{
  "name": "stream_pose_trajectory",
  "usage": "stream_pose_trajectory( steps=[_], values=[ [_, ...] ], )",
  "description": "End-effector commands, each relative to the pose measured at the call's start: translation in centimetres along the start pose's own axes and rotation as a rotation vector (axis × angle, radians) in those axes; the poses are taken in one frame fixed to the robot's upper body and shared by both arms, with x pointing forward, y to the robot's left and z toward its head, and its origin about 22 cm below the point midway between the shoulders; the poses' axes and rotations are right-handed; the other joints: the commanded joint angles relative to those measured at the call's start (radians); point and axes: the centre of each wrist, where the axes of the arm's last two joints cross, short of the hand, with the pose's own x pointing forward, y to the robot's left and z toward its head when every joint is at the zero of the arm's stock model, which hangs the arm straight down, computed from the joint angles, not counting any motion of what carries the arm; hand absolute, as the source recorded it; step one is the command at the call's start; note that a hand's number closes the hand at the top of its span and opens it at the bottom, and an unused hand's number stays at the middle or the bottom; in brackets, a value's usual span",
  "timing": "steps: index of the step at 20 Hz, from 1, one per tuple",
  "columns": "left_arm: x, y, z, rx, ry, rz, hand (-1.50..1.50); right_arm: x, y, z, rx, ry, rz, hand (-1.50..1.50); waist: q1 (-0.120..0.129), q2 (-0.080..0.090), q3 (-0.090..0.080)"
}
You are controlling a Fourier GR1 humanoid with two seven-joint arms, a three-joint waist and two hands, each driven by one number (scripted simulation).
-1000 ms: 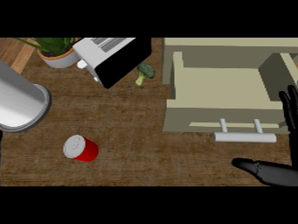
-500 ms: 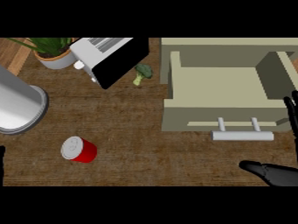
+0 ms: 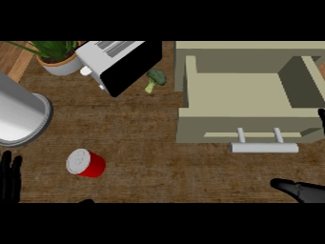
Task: Pick up the can, place it into the drawer and close the drawer
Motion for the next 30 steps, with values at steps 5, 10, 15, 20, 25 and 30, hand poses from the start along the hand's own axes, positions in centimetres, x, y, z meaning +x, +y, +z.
stream_pose_trajectory(
  steps=[5,10,15,20,25,30],
  values=[
    [-5.1,-1.5,-0.2,0.026,0.051,-0.041,-1.50,0.9,-1.2,0.5,-0.005,-0.015,0.004,-1.50,-0.001,0.000,0.000],
    [-8.1,-3.8,0.7,0.029,0.064,-0.057,-1.50,0.9,-2.0,0.7,-0.003,-0.016,0.013,-1.50,-0.001,0.000,0.000],
    [-12.3,-2.5,-0.7,0.085,0.074,-0.068,-1.50,1.3,-1.9,1.0,-0.017,-0.034,0.015,-1.50,-0.001,0.000,0.000],
    [-14.6,-2.1,-0.9,0.099,0.097,-0.066,-1.50,2.9,-1.4,0.9,-0.007,-0.038,0.019,-1.50,-0.002,0.000,0.000],
    [-17.0,-1.0,0.6,0.107,0.127,-0.049,-1.50,3.7,-3.1,1.8,-0.023,-0.012,0.015,-1.50,-0.002,0.000,0.000],
    [-18.7,0.3,-2.8,0.125,0.152,-0.053,-1.50,2.6,-0.7,1.1,-0.028,-0.024,0.023,-1.50,-0.001,0.001,0.000]
  ],
)
